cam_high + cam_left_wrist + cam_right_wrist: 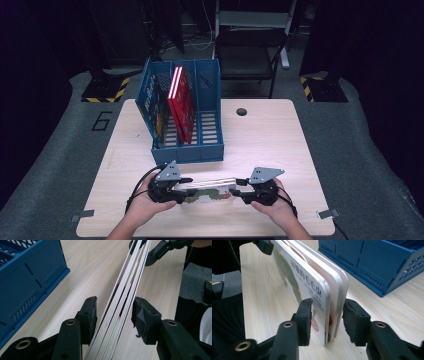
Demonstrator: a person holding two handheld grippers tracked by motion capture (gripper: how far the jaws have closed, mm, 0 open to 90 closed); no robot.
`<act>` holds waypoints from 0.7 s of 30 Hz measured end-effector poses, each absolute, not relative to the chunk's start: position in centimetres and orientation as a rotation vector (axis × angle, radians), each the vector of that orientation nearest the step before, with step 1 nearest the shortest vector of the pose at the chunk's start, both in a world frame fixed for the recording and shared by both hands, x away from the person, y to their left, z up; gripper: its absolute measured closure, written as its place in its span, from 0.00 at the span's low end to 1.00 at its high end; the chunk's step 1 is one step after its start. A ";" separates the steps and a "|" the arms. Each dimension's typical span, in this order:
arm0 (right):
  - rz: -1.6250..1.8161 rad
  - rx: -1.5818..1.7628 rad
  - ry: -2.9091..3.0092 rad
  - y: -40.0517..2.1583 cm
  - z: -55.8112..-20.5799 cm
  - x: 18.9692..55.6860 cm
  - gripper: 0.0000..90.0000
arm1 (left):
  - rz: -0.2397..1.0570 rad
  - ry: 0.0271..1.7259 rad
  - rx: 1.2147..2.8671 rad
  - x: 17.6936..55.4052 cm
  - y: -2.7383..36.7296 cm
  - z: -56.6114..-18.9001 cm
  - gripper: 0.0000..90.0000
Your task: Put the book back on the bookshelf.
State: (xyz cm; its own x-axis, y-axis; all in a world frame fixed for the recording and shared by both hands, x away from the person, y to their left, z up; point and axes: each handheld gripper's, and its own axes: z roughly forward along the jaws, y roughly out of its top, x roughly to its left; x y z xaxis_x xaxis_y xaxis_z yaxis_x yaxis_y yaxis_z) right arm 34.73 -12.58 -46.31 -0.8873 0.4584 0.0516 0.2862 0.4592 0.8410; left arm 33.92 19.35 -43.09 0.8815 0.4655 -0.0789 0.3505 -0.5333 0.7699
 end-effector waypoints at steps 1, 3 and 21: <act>1.397 0.640 2.525 -12.6 -46.3 34.8 0.68 | 0.165 0.598 2.176 33.9 19.2 -43.1 0.62; 1.385 0.645 2.522 -12.6 -46.4 34.7 0.72 | 0.146 0.617 2.178 33.7 19.1 -43.0 0.65; 1.470 0.780 2.372 -11.6 -45.7 36.0 0.79 | 0.195 0.678 2.228 32.3 18.1 -42.3 0.81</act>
